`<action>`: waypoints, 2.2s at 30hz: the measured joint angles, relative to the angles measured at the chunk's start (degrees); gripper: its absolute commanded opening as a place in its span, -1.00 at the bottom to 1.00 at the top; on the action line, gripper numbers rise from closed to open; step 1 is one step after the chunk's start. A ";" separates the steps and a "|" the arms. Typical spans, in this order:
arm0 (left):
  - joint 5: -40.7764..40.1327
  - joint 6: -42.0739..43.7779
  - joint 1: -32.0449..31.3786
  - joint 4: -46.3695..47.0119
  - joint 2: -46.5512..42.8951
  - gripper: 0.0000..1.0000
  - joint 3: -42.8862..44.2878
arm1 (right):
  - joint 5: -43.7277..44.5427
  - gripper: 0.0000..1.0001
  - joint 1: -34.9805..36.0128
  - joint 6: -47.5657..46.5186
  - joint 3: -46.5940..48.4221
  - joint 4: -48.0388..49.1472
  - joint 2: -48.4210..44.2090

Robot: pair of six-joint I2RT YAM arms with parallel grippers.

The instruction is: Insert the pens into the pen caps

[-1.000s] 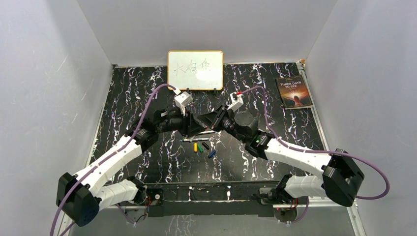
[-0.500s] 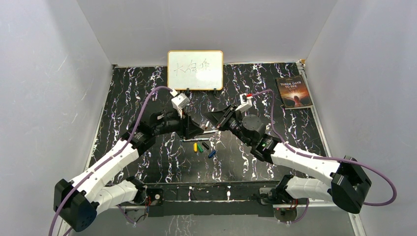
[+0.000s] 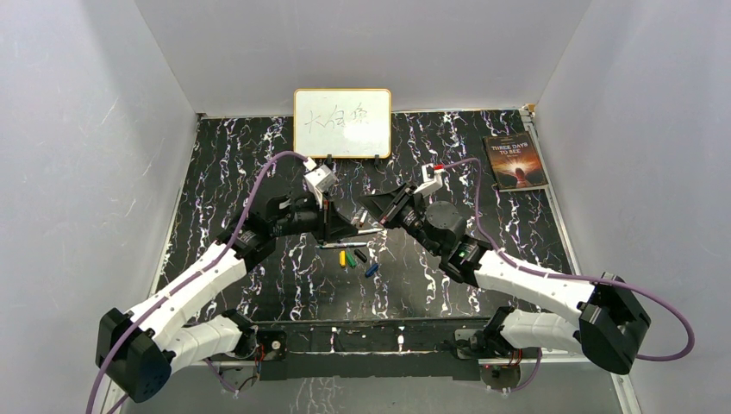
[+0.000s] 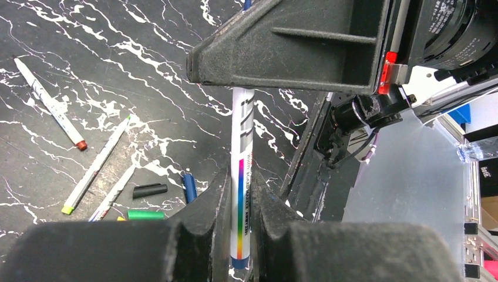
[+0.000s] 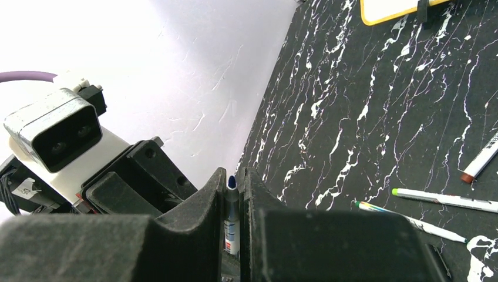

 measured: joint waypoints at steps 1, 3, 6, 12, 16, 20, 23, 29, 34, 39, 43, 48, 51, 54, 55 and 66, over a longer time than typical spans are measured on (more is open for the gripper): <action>-0.02 -0.02 -0.02 0.04 -0.02 -1.00 -0.04 | 0.02 -1.00 0.00 0.11 -0.22 0.35 0.00; -0.17 -0.07 -0.04 -0.07 -0.20 -1.00 -0.17 | 0.00 -0.57 0.00 0.31 -0.61 0.72 0.00; -1.81 -0.22 -0.13 -0.11 -0.85 -1.00 -0.55 | 0.28 -0.04 0.02 -0.57 -0.61 -0.20 -0.31; -12.94 0.26 -0.11 -2.64 -2.27 -1.00 -0.61 | 6.08 0.67 0.11 -5.27 -0.61 -12.04 -6.82; -21.38 0.55 -0.11 -4.24 -2.19 -1.00 -0.94 | 7.48 0.38 -1.95 -4.90 -2.99 -17.38 -14.16; -26.51 0.55 -0.02 -3.96 -2.62 -1.00 -1.86 | 2.60 -0.55 -7.58 -3.74 -10.99 -20.28 -17.16; -29.27 0.59 0.00 -4.35 -2.60 -1.00 -1.84 | 3.26 -0.93 -5.73 -4.50 -10.51 -30.16 -13.11; -34.14 0.85 0.00 -6.58 -2.60 -1.00 -1.62 | 9.31 -0.58 1.36 -5.53 -1.92 -45.72 -4.42; -38.66 0.70 0.00 -9.20 -2.62 -1.00 -1.31 | 13.60 -0.13 5.07 -3.78 6.27 -49.88 5.55; -42.88 0.74 0.00 -11.02 -2.71 -1.00 -0.87 | 15.96 -0.06 8.35 -0.39 10.16 -52.33 14.01; -45.09 1.07 0.00 -11.65 -4.33 -1.00 -0.90 | 18.67 -0.03 11.65 2.40 13.88 -55.10 20.48; -46.80 1.90 0.00 -11.28 -7.48 -1.00 -0.87 | 19.78 -0.12 14.19 4.96 17.57 -56.04 26.77; -47.28 2.45 0.00 -11.43 -7.56 -1.00 -0.83 | 19.85 -0.15 14.62 6.36 18.67 -55.95 29.57; -47.34 3.17 0.00 -11.56 -7.56 -1.00 -0.83 | 19.96 -0.16 14.64 7.58 18.71 -56.02 30.51; -47.28 3.45 0.00 -11.58 -7.56 -1.00 -0.83 | 20.06 -0.17 14.64 7.96 18.71 -56.02 30.58; -44.85 6.14 0.00 -11.13 -8.59 -1.00 -0.92 | 21.40 -0.25 14.78 9.44 22.47 -57.44 35.56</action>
